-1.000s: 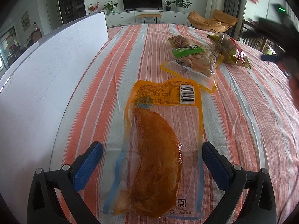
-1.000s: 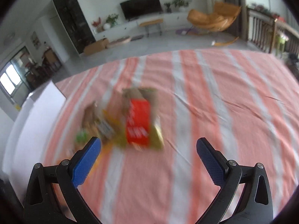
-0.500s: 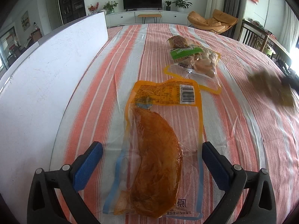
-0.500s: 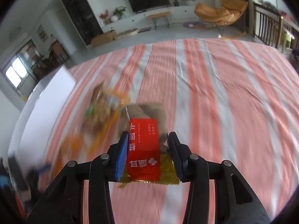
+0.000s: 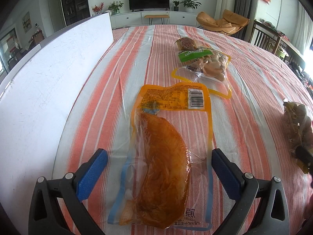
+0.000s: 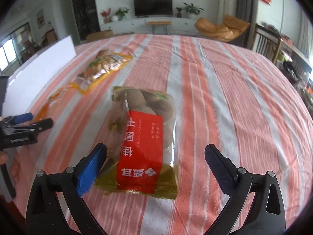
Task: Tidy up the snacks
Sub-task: 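Move the right tool onto the red-labeled dried longan bag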
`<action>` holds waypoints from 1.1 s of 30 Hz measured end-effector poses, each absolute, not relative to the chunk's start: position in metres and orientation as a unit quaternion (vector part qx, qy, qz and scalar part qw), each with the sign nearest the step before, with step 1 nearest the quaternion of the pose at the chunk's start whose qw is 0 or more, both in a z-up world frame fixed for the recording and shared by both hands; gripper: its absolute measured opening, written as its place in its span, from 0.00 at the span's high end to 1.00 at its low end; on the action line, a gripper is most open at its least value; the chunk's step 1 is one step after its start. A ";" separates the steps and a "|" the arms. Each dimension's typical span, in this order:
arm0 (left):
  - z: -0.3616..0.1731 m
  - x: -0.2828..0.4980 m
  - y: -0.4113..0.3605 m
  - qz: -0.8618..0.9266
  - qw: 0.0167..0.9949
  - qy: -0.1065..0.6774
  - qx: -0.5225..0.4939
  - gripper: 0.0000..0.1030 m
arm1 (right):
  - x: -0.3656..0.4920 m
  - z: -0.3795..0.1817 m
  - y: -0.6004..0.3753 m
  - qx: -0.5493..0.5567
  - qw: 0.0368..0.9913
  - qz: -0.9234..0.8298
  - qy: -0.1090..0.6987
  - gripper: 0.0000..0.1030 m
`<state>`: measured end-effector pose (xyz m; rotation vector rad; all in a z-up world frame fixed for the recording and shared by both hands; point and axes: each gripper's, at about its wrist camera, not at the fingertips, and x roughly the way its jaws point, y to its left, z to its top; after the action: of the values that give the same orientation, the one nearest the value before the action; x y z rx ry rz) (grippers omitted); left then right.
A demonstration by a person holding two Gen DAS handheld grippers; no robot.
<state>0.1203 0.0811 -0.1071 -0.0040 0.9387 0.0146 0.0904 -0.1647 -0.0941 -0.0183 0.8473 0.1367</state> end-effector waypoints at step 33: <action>-0.107 0.121 0.081 0.007 0.892 0.453 -0.002 0.00 | 0.091 -0.112 -0.159 -0.021 0.894 0.056 0.444 0.00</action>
<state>0.1206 0.0806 -0.1072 -0.0040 0.9395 0.0143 0.0907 -0.1593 -0.1121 -0.0442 0.9215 0.1170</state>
